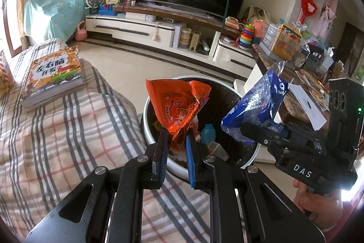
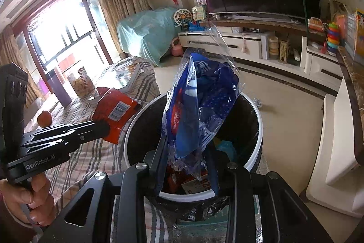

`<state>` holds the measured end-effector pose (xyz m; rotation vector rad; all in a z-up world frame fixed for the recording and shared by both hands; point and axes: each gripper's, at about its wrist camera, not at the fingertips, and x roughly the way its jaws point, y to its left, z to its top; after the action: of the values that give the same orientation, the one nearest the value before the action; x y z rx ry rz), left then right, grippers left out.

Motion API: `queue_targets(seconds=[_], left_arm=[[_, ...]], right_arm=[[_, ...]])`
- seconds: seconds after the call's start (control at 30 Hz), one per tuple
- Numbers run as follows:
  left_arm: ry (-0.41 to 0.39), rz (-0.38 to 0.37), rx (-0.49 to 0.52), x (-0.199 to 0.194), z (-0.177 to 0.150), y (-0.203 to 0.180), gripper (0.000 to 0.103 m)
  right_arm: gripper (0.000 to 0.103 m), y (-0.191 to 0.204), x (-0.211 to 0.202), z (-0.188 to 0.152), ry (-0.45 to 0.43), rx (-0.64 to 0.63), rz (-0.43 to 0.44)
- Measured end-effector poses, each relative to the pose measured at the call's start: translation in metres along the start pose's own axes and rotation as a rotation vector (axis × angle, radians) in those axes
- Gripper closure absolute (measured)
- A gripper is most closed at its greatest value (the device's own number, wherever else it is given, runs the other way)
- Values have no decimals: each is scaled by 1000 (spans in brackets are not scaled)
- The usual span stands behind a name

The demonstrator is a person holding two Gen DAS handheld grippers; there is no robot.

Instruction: Collect trash

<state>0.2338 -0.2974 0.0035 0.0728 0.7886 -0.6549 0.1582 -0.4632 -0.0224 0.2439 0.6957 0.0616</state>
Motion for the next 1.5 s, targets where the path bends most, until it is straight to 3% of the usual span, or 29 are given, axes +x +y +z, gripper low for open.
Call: queue_targets(seconds=[0.77, 0.83, 0.9, 0.97, 1.2, 1.5], left_arm=[[53, -1, 17, 34, 14, -10, 85], [56, 1, 17, 36, 14, -11, 80], [52, 5, 17, 34, 14, -11, 70], [42, 11, 15, 32, 14, -10, 60], [14, 28, -13, 12, 4, 2, 55], [-8, 38, -128, -23, -42, 28, 46]], right_arm=[[67, -13, 26, 12, 87, -37, -12], [62, -12, 26, 13, 89, -39, -15], [43, -11, 25, 13, 92, -42, -20], [33, -11, 23, 14, 84, -44, -23], [29, -9, 4, 9, 55, -40, -34], [14, 3, -23, -20, -4, 29, -29]])
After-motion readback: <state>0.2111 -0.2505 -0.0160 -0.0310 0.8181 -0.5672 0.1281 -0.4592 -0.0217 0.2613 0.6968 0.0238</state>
